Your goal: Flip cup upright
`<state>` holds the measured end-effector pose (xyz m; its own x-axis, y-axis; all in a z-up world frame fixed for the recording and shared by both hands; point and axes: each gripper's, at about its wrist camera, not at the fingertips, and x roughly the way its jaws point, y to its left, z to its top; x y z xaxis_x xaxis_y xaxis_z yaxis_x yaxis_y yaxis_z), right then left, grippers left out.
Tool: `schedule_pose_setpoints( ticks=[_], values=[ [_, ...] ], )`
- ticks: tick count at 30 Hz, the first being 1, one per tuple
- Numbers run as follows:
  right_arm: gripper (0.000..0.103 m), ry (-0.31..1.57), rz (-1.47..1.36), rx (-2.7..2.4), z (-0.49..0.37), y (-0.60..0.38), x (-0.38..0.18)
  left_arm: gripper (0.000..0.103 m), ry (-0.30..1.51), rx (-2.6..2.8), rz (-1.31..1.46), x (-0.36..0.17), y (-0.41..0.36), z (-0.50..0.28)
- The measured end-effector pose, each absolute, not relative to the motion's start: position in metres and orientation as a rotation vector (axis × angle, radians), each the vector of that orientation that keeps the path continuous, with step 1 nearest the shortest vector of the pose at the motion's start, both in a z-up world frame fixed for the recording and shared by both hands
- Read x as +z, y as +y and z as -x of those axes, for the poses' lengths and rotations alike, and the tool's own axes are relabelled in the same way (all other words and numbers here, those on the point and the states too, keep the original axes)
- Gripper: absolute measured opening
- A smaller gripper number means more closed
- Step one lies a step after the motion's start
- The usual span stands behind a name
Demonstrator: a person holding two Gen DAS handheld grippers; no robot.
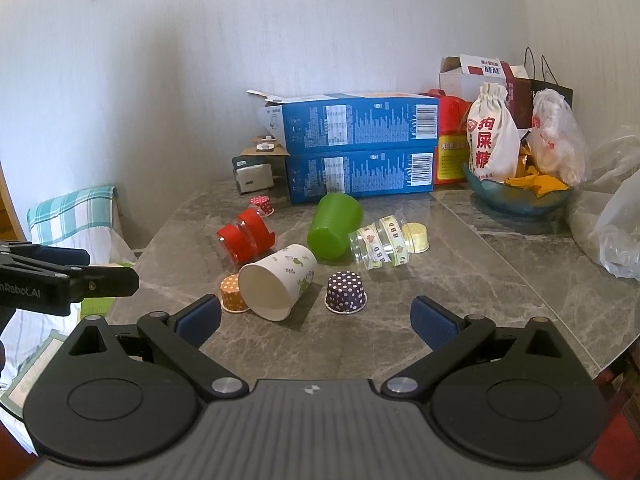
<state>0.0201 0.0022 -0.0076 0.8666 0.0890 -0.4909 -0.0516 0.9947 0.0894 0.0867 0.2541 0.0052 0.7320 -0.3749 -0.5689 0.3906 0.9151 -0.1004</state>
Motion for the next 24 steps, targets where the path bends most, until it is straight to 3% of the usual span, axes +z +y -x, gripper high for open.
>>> schedule_pose_setpoints(
  ticks=[24],
  values=[
    [0.102,0.529,-0.111,0.100,-0.0219,-0.0031,-0.0131,0.103,0.636,-0.435,-0.024,0.0027,0.2524,-0.0873]
  ],
)
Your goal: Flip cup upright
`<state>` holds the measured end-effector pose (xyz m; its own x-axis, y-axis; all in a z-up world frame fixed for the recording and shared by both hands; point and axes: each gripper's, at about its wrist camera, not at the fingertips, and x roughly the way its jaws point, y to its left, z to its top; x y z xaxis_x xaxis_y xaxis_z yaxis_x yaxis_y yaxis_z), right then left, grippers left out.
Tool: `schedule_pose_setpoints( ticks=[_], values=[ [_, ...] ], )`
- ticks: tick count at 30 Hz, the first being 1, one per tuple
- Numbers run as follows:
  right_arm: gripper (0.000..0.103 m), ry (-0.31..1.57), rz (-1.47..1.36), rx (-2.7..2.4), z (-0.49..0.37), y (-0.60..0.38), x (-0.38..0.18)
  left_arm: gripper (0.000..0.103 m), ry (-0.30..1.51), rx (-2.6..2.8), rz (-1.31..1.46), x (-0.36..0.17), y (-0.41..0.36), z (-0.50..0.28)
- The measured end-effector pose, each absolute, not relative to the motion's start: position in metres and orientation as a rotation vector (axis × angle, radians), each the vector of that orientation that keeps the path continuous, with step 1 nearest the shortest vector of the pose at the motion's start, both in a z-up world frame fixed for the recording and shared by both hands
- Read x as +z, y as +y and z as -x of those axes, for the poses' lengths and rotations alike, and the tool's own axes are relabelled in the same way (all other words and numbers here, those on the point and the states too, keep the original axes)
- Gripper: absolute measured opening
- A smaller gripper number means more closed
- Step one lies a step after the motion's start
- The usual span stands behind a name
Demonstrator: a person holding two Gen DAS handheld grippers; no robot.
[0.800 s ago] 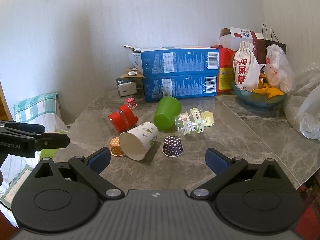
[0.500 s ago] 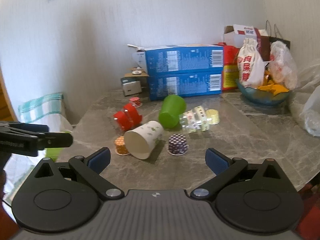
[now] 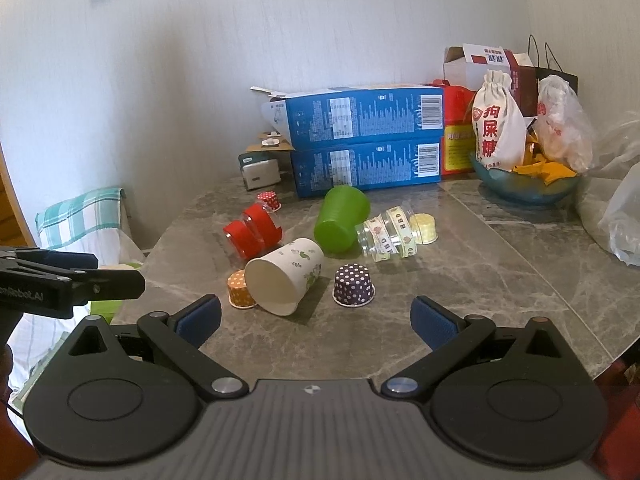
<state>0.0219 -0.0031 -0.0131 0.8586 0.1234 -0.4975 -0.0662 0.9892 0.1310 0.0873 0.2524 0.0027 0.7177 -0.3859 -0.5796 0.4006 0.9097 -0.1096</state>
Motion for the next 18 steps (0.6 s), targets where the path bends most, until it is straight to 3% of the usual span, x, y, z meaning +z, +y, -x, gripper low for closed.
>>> schedule_pose_setpoints(
  ticks=[18],
  values=[
    [0.102,0.547,-0.101,0.086,-0.0293,-0.0009,-0.0159,0.103,0.650,-0.442,-0.017,-0.0016,0.2545,-0.0938]
  ],
)
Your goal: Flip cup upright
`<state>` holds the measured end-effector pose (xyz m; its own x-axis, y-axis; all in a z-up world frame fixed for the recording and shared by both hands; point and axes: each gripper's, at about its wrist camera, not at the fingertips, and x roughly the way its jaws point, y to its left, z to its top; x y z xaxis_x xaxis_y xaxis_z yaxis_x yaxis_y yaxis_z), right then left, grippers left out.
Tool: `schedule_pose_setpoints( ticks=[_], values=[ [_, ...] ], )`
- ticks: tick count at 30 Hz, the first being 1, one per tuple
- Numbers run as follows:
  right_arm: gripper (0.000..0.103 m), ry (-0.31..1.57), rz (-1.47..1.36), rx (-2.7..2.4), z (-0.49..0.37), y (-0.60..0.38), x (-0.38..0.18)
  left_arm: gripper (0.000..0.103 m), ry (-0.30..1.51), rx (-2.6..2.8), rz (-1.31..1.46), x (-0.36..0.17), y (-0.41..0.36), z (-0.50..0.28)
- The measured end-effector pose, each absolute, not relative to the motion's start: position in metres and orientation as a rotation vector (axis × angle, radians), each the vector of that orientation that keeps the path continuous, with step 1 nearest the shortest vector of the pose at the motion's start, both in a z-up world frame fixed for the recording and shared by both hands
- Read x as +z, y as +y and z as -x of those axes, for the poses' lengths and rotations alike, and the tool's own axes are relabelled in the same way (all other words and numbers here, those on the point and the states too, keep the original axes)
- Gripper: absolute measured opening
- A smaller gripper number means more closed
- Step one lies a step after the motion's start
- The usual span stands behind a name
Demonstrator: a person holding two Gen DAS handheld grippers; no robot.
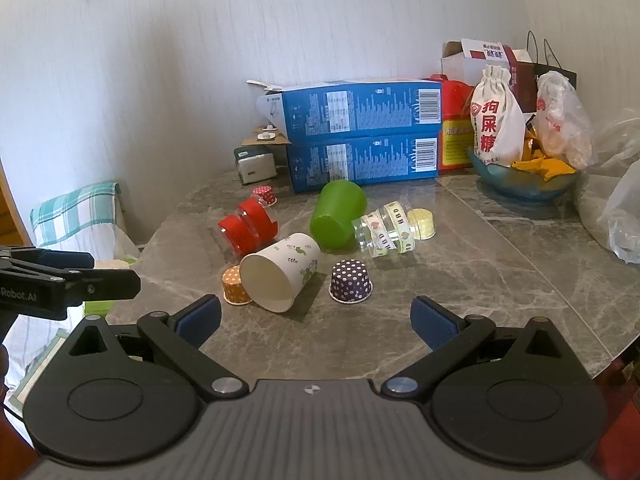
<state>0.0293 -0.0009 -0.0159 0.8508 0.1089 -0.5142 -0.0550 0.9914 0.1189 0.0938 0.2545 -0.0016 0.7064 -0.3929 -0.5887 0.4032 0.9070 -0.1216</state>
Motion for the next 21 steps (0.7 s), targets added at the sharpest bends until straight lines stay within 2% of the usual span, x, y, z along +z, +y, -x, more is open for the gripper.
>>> schedule_pose_setpoints(
  ticks=[12,21],
  values=[
    [0.102,0.564,-0.133,0.062,-0.059,-0.004,-0.023,0.103,0.519,-0.438,0.009,-0.003,0.256,-0.115],
    [0.102,0.678,-0.164,0.019,-0.170,-0.004,0.011,0.103,0.651,-0.482,0.071,-0.025,0.264,-0.144]
  ],
)
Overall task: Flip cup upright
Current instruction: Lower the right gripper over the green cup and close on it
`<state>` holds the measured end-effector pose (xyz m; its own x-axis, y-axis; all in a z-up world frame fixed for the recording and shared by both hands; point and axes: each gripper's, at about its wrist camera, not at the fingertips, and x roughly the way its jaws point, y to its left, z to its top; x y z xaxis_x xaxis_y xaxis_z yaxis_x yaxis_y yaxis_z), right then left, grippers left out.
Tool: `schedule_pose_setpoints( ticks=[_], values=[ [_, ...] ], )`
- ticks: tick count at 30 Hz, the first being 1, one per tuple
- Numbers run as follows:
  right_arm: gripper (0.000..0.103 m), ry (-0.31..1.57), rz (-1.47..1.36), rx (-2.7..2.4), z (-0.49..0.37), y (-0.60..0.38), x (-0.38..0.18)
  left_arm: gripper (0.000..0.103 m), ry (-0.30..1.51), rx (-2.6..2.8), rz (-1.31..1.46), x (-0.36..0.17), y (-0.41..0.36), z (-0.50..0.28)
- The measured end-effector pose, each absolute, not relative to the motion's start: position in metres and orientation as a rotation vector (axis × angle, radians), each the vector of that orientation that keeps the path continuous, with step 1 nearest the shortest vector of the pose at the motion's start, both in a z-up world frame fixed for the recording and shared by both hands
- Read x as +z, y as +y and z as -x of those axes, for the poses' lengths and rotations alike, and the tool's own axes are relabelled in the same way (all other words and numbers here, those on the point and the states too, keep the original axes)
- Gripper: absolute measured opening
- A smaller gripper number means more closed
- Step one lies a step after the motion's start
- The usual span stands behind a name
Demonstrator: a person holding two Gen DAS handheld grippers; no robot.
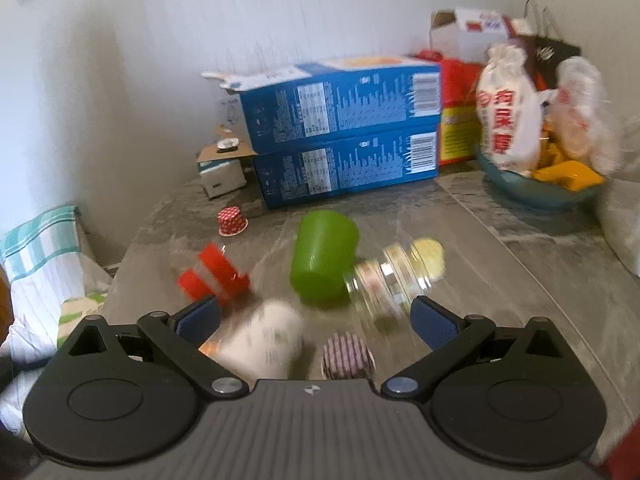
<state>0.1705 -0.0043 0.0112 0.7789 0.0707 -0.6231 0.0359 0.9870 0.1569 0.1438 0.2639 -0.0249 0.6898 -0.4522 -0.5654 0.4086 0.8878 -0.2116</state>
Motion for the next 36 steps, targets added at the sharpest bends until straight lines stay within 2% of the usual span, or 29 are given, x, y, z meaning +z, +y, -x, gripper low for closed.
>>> schedule_pose_setpoints(
  ticks=[7,9,13,23,25,26,32,36],
  values=[
    [0.102,0.969,-0.169,-0.014,-0.310,-0.004,-0.016,0.103,0.639,-0.426,0.174,-0.033,0.297,-0.147],
    [0.102,1.013,-0.130,-0.054,-0.329,-0.001,-0.030,0.103,0.643,-0.396,0.181,-0.034,0.307,-0.148],
    [0.095,1.121,-0.240,-0.041,-0.354,-0.010,-0.056,0.103,0.644,-0.377,0.209,-0.035,0.322,-0.151],
    [0.083,1.184,-0.143,-0.075,-0.367,0.010,-0.067,0.103,0.630,-0.378,0.297,-0.036,0.341,-0.149],
    [0.072,1.186,-0.133,-0.091,-0.368,0.011,-0.069,0.103,0.618,-0.375,0.308,-0.035,0.345,-0.147],
    [0.071,1.188,-0.134,-0.095,-0.371,0.011,-0.071,0.103,0.618,-0.370,0.307,-0.034,0.347,-0.146],
    [0.070,1.173,-0.084,-0.094,-0.376,0.018,-0.074,0.103,0.609,-0.353,0.315,-0.032,0.352,-0.139],
    [0.070,1.086,-0.116,-0.079,-0.369,0.017,-0.054,0.103,0.601,-0.356,0.324,-0.031,0.356,-0.133]
  ],
)
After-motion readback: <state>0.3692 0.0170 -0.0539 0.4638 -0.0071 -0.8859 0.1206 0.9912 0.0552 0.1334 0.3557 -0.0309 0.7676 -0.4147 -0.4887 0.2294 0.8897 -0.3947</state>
